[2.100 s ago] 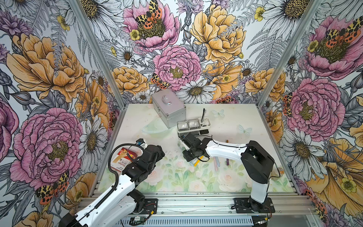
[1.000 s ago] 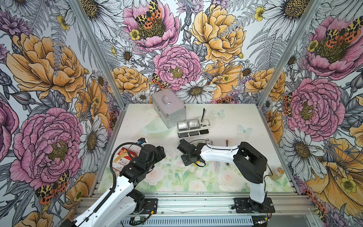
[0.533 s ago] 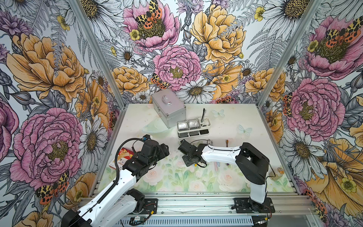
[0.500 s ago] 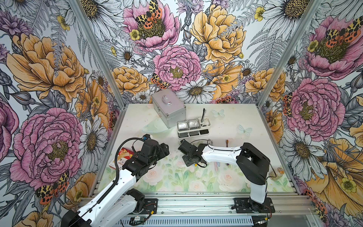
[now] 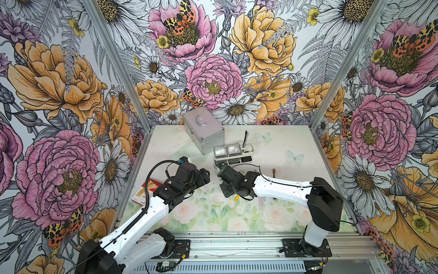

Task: Place the toothbrush into the toothbrush holder
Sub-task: Pick up the toothbrush from the center of the board.

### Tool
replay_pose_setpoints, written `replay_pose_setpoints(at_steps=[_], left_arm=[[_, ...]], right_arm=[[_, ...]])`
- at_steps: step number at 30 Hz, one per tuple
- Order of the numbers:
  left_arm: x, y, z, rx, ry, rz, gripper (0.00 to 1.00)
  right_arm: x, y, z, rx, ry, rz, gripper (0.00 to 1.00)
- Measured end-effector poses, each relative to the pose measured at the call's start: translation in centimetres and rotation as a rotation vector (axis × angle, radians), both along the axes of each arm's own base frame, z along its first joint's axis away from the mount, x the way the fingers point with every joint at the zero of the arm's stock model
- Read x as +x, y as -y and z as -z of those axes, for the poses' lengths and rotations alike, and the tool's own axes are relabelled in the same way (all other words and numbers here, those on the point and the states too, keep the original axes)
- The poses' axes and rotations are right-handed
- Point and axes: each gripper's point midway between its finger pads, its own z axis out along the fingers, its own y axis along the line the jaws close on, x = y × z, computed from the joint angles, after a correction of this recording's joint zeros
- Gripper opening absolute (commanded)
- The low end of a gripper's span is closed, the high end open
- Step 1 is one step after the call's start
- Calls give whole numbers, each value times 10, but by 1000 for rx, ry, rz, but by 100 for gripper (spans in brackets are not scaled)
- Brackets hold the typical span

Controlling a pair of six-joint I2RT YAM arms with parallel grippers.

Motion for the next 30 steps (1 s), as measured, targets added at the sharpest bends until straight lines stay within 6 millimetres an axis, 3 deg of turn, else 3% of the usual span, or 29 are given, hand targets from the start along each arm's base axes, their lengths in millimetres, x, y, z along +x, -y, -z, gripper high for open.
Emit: replay_pose_setpoints(at_steps=[6,15,23,28,30], left_arm=[[15,26,-17,-20,30,42,81],[28,45,-7,-27,-1,62,80],[38,54,-5,-51,0,61,75],[47,61,-8,-96,13,57,44],[51,63,-8,-113,19,59,36]], right_arm=[[-2,-1,-13,27,16,-6,0],[-5,-1,-47,95,61,-19,0],[-10,2,-56,117,74,-24,0],[-12,2,-58,124,73,-28,0],[-12,2,-58,124,72,-29,0]])
